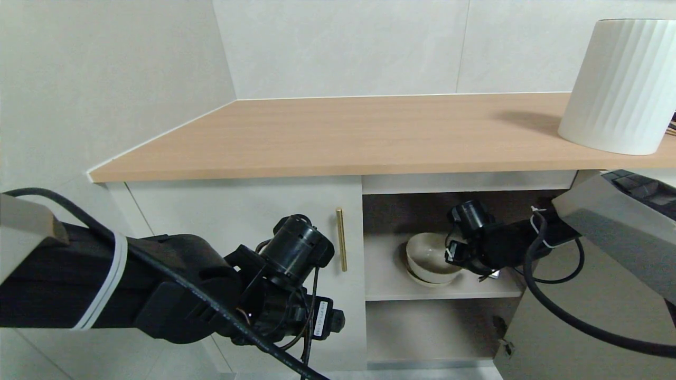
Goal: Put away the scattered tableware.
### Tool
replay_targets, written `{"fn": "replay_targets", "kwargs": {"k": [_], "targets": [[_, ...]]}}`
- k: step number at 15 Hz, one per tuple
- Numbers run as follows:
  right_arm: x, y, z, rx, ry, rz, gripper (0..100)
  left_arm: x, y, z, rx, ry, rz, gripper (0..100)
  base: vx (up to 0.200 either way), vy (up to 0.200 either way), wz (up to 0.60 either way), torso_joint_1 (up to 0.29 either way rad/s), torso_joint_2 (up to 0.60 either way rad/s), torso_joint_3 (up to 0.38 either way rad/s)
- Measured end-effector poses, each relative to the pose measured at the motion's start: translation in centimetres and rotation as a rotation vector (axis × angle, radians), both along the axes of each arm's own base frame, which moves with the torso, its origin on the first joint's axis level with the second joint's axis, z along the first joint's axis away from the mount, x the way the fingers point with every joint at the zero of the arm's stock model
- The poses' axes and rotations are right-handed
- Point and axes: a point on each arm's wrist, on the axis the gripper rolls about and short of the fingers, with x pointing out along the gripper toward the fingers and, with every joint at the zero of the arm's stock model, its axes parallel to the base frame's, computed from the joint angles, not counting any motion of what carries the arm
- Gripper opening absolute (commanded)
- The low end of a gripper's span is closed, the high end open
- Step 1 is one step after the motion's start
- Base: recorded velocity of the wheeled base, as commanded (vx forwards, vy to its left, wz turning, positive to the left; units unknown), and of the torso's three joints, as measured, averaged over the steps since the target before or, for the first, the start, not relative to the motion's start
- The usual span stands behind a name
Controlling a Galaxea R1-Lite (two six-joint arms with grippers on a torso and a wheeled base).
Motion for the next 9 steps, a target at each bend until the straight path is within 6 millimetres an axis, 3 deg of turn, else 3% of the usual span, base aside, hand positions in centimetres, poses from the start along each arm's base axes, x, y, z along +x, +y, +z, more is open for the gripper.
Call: {"fn": "replay_targets", "kwargs": {"k": [5,9], "targets": [[-0.4,0.0,0.4,-0.008,0.019,0.010,100,0.0,0.1,0.2,-0.003,-0.003,0.003,100,0.000,0.000,0.00,0.000,0.00,0.000],[-3.5,0.5,2.1,-0.070,0.150,0.119,100,0.4,1.6,1.6,-0.033,-0.040,0.053,100,0.000,0.000,0.00,0.000,0.00,0.000]]}}
